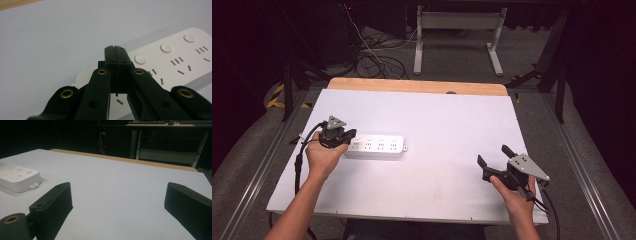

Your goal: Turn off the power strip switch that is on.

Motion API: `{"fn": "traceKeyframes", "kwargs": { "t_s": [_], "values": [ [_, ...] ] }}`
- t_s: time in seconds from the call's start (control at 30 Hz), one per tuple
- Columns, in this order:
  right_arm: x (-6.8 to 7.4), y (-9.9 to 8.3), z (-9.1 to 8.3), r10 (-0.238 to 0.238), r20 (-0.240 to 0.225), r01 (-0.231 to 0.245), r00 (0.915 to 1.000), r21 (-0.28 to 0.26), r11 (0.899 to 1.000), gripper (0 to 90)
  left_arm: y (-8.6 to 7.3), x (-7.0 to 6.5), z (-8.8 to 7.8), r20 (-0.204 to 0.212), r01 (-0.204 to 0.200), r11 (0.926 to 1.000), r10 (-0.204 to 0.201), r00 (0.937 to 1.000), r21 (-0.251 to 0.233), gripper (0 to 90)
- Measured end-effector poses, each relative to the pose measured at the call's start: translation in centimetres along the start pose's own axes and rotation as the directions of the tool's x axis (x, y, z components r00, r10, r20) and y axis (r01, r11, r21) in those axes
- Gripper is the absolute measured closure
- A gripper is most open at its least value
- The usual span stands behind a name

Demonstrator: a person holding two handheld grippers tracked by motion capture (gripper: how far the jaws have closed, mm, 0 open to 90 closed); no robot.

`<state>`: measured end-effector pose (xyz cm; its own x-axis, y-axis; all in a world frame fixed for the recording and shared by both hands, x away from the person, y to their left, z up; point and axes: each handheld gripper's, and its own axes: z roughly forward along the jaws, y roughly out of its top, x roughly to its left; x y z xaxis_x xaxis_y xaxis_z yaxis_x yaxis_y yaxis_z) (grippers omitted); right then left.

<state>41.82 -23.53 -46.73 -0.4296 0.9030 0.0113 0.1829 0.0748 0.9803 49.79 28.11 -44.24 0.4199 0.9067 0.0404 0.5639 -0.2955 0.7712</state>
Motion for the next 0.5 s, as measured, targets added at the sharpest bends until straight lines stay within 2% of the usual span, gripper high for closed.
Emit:
{"fn": "traceKeyframes", "kwargs": {
  "t_s": [0.17, 0.33, 0.5],
  "values": [
    [0.1, 0.0, 0.1, -0.006, -0.004, 0.006, 1.0, 0.001, 1.0, 7.8, 0.2, 0.0, 0.8, 0.003, 0.003, 0.9991, -0.003, 1.0, 0.043, 90.0],
    [0.1, 0.1, 0.1, -0.006, -0.003, 0.006, 1.0, 0.0, 1.0, 7.8, 0.3, 0.0, 1.4, -0.001, -0.017, 0.9978, 0.017, 0.9998, 0.065, 90.0],
    [0.1, 0.1, 0.1, 0.001, -0.007, -0.001, 1.0, 0.002, 1.0, 7.4, 0.3, 0.1, 1.6, -0.007, -0.013, 0.9976, 0.013, 0.9999, 0.069, 90.0]
  ]
}}
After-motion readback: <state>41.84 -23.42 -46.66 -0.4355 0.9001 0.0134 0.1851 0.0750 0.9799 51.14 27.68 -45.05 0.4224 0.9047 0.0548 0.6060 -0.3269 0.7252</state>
